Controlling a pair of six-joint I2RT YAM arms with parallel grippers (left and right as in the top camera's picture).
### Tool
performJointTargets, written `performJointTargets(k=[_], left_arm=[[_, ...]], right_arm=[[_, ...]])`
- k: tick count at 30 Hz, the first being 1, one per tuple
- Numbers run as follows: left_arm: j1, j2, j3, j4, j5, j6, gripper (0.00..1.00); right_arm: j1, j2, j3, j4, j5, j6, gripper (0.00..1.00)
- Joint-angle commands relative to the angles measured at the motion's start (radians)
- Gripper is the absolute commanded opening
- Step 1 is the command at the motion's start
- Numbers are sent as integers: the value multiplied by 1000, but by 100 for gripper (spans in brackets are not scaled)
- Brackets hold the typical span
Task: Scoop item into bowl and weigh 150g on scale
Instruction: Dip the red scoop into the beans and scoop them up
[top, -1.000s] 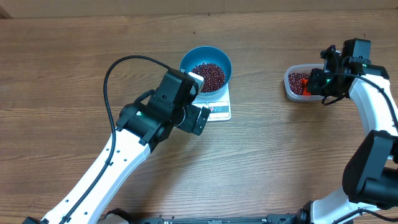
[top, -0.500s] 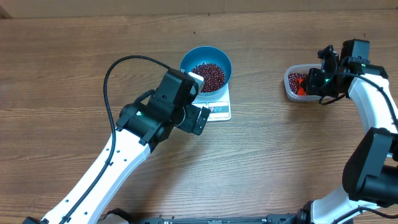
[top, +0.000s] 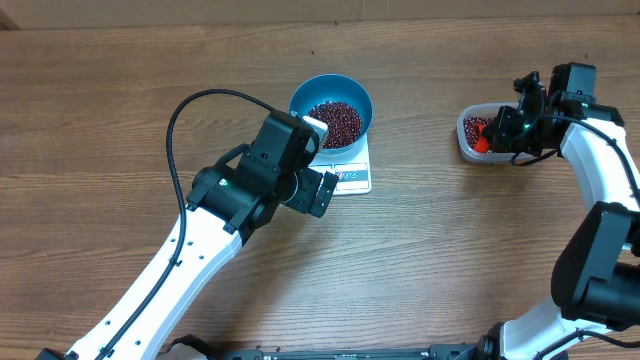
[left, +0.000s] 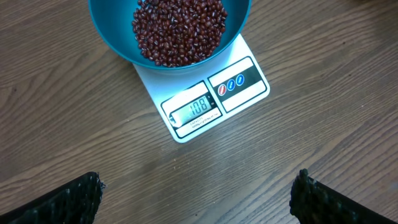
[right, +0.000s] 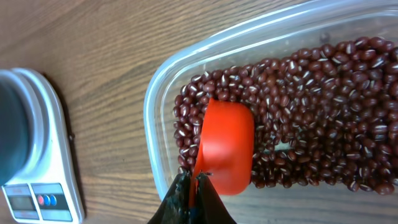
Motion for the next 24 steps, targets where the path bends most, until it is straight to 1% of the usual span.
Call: performJointTargets(k=[1,5,14,19,24], left_arm=[[-2,8,12,0,4,22,99],[-2,8,12,0,4,22,100],[-2,8,12,0,4,22,100],[-2,8,12,0,4,22,100],[-2,8,12,0,4,22,100]], right_arm=[[-17,20,0,24,-36,63,4],[-42,20,0,36,-77,62,4],[-99,33,0,51,-77,51,3],[-107,55,0,53,-86,45,4],[-107,87,0,58,-180,28,4]])
